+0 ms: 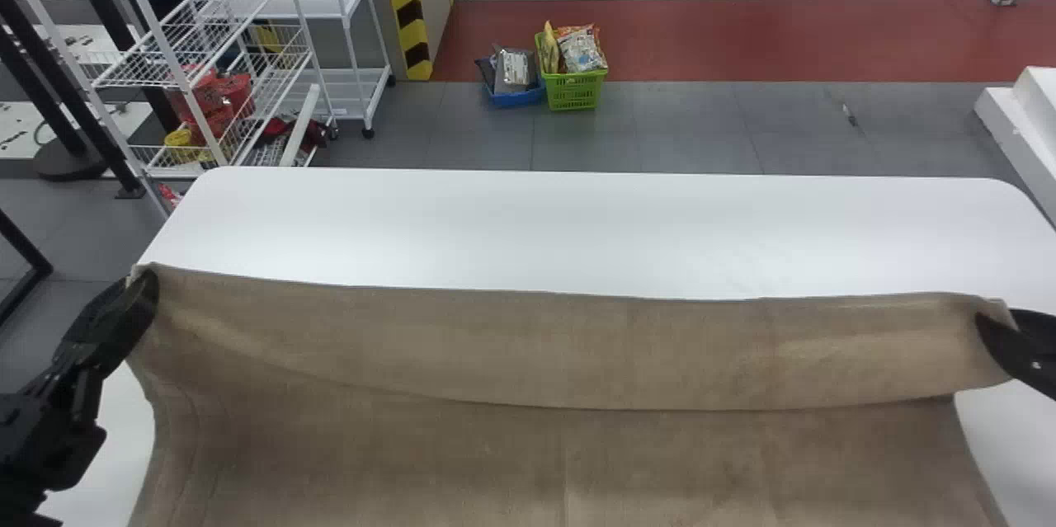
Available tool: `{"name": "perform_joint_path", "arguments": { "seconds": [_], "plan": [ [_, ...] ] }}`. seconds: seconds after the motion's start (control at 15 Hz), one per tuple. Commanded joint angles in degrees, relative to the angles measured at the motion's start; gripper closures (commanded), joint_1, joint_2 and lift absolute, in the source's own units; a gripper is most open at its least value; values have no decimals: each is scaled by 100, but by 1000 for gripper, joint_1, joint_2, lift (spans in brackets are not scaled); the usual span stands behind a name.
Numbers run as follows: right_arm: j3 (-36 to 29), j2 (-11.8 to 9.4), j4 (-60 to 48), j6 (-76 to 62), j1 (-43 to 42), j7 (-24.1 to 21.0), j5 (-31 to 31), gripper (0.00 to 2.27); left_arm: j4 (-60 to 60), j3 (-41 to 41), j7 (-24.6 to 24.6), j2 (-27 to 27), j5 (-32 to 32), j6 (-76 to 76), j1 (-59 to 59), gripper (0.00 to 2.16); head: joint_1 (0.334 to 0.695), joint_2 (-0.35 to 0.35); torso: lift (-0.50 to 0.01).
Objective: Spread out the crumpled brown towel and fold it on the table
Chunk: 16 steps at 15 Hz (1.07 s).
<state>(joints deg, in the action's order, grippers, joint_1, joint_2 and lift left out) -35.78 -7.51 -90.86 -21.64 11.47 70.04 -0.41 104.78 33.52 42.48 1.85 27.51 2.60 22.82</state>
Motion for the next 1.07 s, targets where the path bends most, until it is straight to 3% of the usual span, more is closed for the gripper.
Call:
{"name": "perform_joint_path", "arguments": {
  "seconds": [0.0,0.73,1.0],
  "plan": [
    [1,-49,262,-599,31,62,-39,1436,-371,-170,111,-1,149,1185,83,1183,695,75,-127],
    [-122,-260,789,-1513,488,264,-232,1430,-889,-267,164,140,-115,2029,935,1180,695,66,-127],
    [-218,-295,1088,-1883,690,264,-232,1069,-1188,-179,137,140,-185,2292,1190,1038,695,80,-127]
  ]
}}
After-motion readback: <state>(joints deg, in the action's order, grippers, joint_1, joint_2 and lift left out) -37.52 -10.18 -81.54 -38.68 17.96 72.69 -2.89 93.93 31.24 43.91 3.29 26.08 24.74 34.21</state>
